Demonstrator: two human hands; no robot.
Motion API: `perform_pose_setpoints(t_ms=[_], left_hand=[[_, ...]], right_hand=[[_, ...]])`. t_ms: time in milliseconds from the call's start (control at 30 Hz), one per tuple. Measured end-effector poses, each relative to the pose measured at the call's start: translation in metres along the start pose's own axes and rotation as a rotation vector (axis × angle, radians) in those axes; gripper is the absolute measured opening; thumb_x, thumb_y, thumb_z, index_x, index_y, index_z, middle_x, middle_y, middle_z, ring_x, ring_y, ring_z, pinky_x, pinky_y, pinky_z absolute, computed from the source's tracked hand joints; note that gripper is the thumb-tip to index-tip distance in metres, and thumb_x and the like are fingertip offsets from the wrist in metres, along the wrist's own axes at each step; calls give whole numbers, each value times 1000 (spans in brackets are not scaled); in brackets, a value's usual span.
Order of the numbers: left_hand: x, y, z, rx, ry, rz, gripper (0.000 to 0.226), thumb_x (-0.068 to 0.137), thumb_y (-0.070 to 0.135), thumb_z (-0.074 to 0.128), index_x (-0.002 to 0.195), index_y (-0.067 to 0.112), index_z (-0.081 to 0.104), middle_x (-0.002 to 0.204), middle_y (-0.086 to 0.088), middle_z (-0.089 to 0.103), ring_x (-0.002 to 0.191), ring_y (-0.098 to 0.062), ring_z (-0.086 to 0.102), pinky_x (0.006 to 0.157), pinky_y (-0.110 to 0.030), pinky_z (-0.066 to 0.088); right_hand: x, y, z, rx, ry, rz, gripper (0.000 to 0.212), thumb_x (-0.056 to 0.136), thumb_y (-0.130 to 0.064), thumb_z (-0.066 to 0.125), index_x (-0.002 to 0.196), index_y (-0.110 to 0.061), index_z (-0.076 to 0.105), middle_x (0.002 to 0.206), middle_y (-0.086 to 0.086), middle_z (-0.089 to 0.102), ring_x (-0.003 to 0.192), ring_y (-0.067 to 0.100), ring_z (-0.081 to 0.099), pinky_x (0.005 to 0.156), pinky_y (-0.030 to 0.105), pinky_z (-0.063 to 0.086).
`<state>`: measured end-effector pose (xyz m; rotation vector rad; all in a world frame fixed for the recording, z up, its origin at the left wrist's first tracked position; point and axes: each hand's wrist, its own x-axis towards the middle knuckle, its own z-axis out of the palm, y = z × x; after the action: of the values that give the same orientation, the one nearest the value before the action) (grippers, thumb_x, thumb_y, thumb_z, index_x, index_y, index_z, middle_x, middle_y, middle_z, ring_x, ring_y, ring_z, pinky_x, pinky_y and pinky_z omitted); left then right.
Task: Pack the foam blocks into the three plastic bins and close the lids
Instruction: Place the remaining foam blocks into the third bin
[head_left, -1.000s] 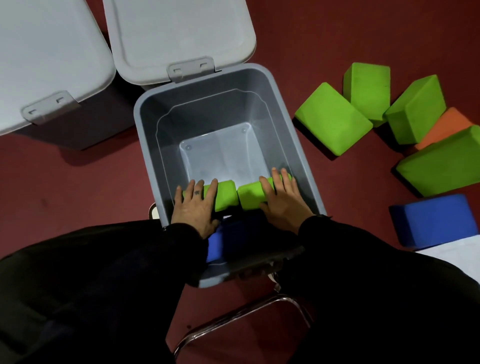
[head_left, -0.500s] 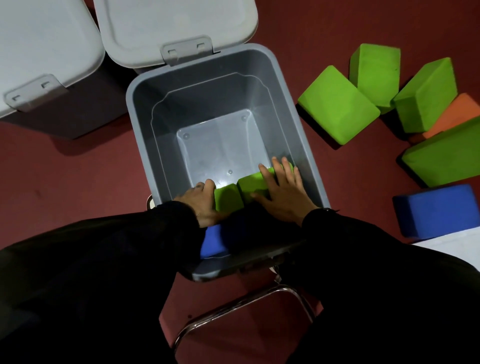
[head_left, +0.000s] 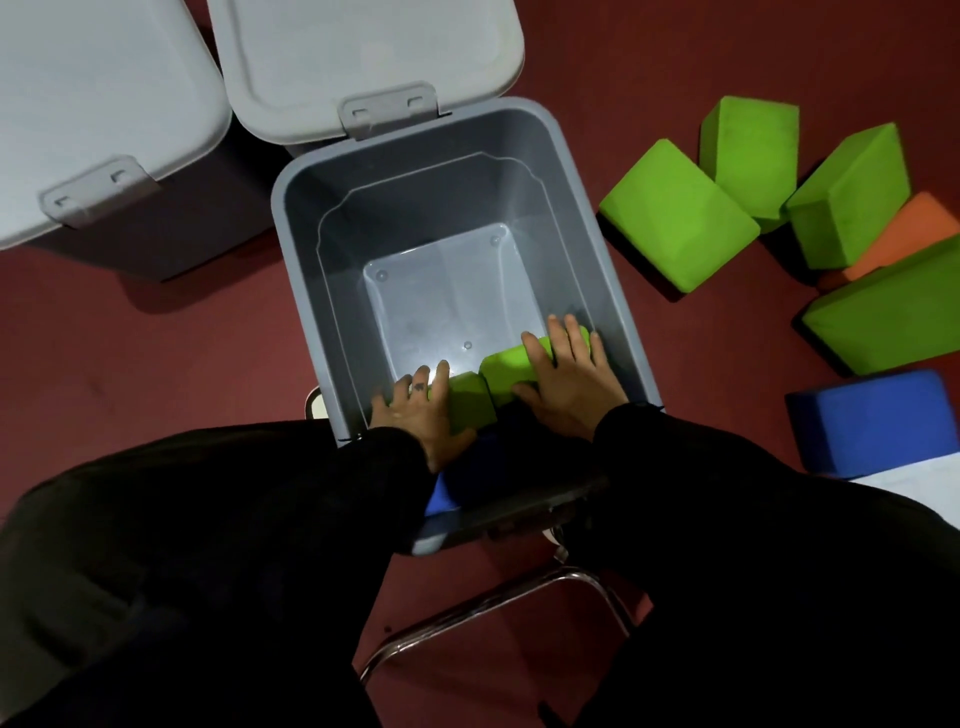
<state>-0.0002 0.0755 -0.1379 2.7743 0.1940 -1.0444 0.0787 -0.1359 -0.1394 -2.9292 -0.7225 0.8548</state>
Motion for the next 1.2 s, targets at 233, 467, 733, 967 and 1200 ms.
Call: perform_pose_setpoints(t_ms=[233,467,733,967,1200], left_hand=[[-3,38,-49,-260,152,110,69,95,52,53,153,21,32,151,-11,40,134,-33,45,107,-47,41],[-4,144,-118,-518,233,349,42,98,34,55,138,20,53,130,-3,62,107,-22,65,98,-40,50],[-5,279,-119,-432,177,607,42,97,30,57,136,16,56,125,-7,65,104,-28,66,95,-42,50],[-2,356,-59,-330,-61,672,47,99,28,57,144,18,50,136,-4,57,107,-22,63,95,-41,50],[20,359,-35,-344,-183,643,45,102,33,54,146,29,45,140,10,50,114,-9,58,94,-32,51]], right_hand=[[-13,4,-62,291,30,-15,57,92,-43,55,145,-22,52,154,10,45,141,31,41,115,44,35],[-62,77,-148,662,92,90,34,100,-30,61,133,-20,63,126,-3,67,114,13,62,98,27,46],[-157,225,-92,922,396,509,17,93,-32,63,108,-28,68,98,-8,69,92,11,61,98,43,52],[-221,279,34,1055,381,986,38,97,-27,55,134,-19,59,126,5,68,116,28,62,92,30,44],[-183,363,44,908,565,1071,63,89,-27,59,149,-13,45,146,15,49,127,35,52,104,41,42]])
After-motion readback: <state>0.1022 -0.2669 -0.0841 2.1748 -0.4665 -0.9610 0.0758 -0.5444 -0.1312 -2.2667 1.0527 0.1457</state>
